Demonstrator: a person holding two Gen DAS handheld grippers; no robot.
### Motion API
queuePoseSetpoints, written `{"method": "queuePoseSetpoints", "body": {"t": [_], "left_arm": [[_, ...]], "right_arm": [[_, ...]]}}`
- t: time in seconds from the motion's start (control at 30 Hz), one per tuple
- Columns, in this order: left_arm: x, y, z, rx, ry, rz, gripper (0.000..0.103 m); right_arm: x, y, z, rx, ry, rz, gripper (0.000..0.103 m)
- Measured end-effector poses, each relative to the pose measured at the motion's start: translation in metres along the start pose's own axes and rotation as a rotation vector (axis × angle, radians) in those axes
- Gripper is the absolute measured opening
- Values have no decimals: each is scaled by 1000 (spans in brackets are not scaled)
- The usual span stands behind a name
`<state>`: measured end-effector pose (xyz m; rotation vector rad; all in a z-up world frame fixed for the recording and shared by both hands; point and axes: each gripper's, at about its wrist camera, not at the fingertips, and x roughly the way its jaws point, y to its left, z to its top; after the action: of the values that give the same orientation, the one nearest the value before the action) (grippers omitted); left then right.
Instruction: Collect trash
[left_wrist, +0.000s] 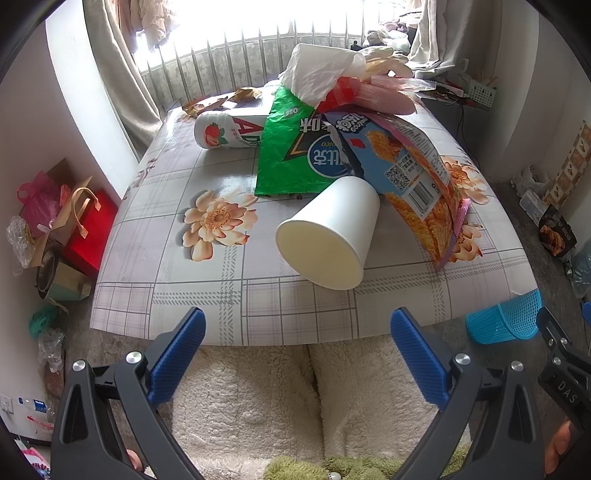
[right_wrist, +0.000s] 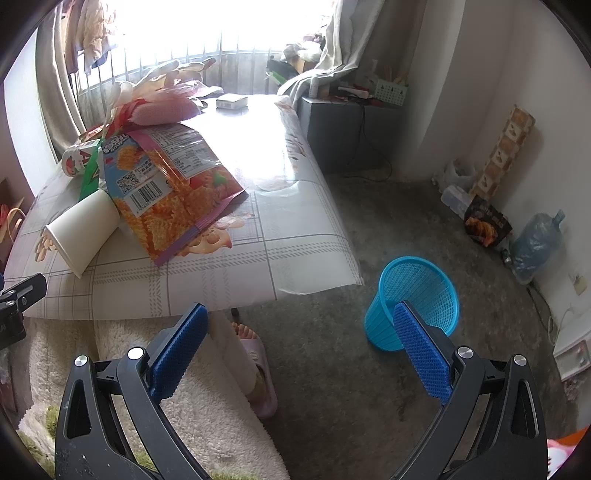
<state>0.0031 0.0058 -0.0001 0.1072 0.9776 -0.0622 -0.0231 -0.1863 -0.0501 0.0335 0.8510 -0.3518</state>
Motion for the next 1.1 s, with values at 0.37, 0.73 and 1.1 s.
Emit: {"method": "queuePoseSetpoints", "body": {"t": [0.37, 0.73, 1.1], "left_arm": [[0, -1, 0, -2, 1, 0, 98], [-1, 0, 1, -3, 0, 2, 98], [-1, 2, 1, -3, 0, 4, 98]], "right_arm": [[0, 0, 0, -1, -1, 0, 96], [1, 0, 0, 1, -2, 1, 96], [0, 0, 0, 1, -4, 2, 96]]}}
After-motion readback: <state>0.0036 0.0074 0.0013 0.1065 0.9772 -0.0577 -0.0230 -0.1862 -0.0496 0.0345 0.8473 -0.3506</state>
